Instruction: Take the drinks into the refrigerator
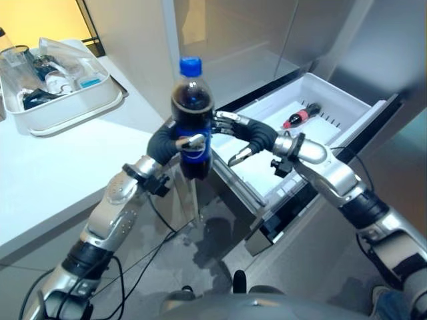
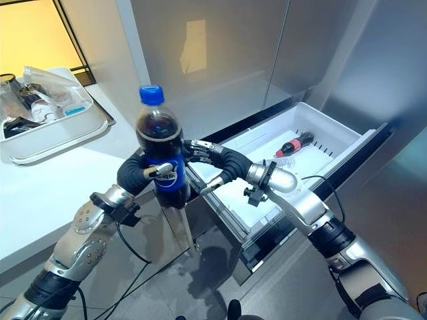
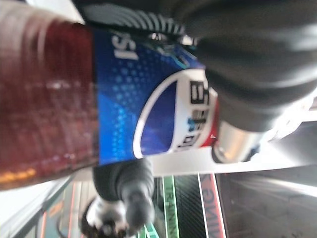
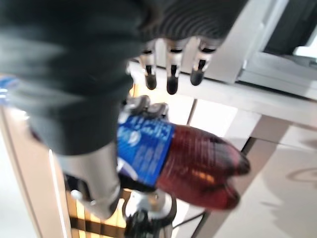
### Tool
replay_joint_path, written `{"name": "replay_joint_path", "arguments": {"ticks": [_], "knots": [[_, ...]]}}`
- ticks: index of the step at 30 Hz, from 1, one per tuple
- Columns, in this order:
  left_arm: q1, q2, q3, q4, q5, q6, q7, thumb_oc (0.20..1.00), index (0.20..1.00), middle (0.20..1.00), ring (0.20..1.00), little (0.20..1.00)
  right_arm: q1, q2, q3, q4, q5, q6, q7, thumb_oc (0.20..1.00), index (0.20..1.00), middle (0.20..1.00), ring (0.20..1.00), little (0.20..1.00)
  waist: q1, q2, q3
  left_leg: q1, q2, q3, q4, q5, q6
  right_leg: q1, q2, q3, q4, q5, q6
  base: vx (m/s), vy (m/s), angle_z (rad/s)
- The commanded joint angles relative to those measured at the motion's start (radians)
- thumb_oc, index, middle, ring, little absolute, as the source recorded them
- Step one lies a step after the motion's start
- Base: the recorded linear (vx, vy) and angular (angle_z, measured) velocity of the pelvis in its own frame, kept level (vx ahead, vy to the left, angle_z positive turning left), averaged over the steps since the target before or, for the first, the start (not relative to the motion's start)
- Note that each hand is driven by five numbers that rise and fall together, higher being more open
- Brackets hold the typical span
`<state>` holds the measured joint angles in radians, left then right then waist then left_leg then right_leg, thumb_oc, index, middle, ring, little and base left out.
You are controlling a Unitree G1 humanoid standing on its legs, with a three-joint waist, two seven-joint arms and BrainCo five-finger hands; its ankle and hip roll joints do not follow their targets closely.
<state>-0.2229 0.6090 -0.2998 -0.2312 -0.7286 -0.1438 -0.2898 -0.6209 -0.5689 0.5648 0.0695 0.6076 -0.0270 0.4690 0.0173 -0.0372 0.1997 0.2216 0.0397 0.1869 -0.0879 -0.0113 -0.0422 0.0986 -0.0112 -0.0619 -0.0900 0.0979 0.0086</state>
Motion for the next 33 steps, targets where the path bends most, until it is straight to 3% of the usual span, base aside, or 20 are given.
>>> {"name": "replay_joint_path", "arguments": {"ticks": [1, 3, 9, 20, 29, 30, 32, 33], "knots": [[-0.175, -0.028, -0.030, -0.071, -0.035, -0.091, -0.011, 0.200, 0.200, 0.200, 0.200, 0.200, -0.051, 0.046, 0.032, 0.039, 0.126, 0.007, -0.003, 1.000, 1.000, 1.000, 1.000, 1.000, 0.050, 0.001, -0.061, 0.023, -0.012, -0.050, 0.001, -0.071, 0.015, 0.012, -0.047, -0.040, 0.143, -0.097, 0.090, 0.00, 0.000, 0.00], [-0.185, -0.029, -0.041, -0.080, -0.037, -0.095, -0.017, 0.200, 0.200, 0.200, 0.200, 0.200, -0.045, 0.053, 0.064, 0.035, 0.191, 0.049, 0.020, 1.000, 1.000, 1.000, 1.000, 1.000, 0.050, -0.003, -0.060, 0.023, -0.011, -0.050, 0.001, -0.070, 0.014, 0.013, -0.047, -0.040, 0.142, -0.096, 0.089, 0.00, 0.000, 0.00], [-0.198, -0.023, -0.060, -0.086, -0.036, -0.109, -0.005, 0.200, 0.200, 0.200, 0.200, 0.200, -0.062, 0.042, 0.121, 0.026, 0.293, 0.084, 0.014, 1.000, 1.000, 1.000, 1.000, 1.000, 0.050, -0.011, -0.060, 0.021, -0.011, -0.056, 0.001, -0.067, 0.012, 0.013, -0.047, -0.044, 0.141, -0.092, 0.089, 0.00, 0.000, 0.00], [-0.250, -0.015, -0.096, -0.074, -0.029, -0.121, 0.008, 0.200, 0.200, 0.200, 0.200, 0.200, -0.051, 0.045, 0.194, -0.005, 0.325, 0.125, 0.031, 1.000, 1.000, 1.000, 1.000, 1.000, 0.055, -0.019, -0.065, 0.015, -0.012, -0.064, 0.001, -0.060, 0.011, 0.011, -0.048, -0.051, 0.145, -0.092, 0.089, -0.01, -0.001, 0.00], [-0.254, -0.036, -0.098, -0.067, -0.018, -0.131, 0.019, 0.200, 0.200, 0.200, 0.200, 0.200, -0.051, 0.076, 0.206, -0.010, 0.324, 0.123, 0.040, 1.000, 1.000, 1.000, 1.000, 1.000, 0.059, -0.019, -0.064, 0.009, -0.015, -0.068, 0.001, -0.055, 0.013, 0.010, -0.052, -0.050, 0.140, -0.084, 0.091, 0.00, 0.000, 0.00], [-0.252, -0.041, -0.097, -0.071, -0.016, -0.133, 0.021, 0.200, 0.200, 0.200, 0.200, 0.200, -0.058, 0.093, 0.207, -0.004, 0.322, 0.115, 0.036, 0.868, 0.868, 0.868, 0.868, 0.868, 0.060, -0.018, -0.063, 0.009, -0.015, -0.066, 0.001, -0.055, 0.014, 0.010, -0.053, -0.050, 0.140, -0.083, 0.091, 0.00, 0.000, 0.00], [-0.246, -0.052, -0.093, -0.071, -0.015, -0.134, 0.024, 0.200, 0.200, 0.200, 0.200, 0.200, -0.066, 0.110, 0.205, 0.002, 0.317, 0.110, 0.035, 0.344, 0.344, 0.344, 0.344, 0.344, 0.061, -0.017, -0.064, 0.009, -0.015, -0.066, 0.001, -0.056, 0.014, 0.010, -0.053, -0.049, 0.139, -0.082, 0.091, 0.00, 0.000, 0.00], [-0.245, -0.057, -0.094, -0.069, -0.014, -0.134, 0.026, 0.200, 0.200, 0.200, 0.200, 0.200, -0.068, 0.116, 0.203, 0.006, 0.316, 0.106, 0.034, 0.200, 0.200, 0.200, 0.200, 0.200, 0.061, -0.016, -0.064, 0.009, -0.015, -0.065, 0.001, -0.056, 0.014, 0.009, -0.054, -0.050, 0.139, -0.081, 0.091, 0.00, 0.000, 0.00]]}}
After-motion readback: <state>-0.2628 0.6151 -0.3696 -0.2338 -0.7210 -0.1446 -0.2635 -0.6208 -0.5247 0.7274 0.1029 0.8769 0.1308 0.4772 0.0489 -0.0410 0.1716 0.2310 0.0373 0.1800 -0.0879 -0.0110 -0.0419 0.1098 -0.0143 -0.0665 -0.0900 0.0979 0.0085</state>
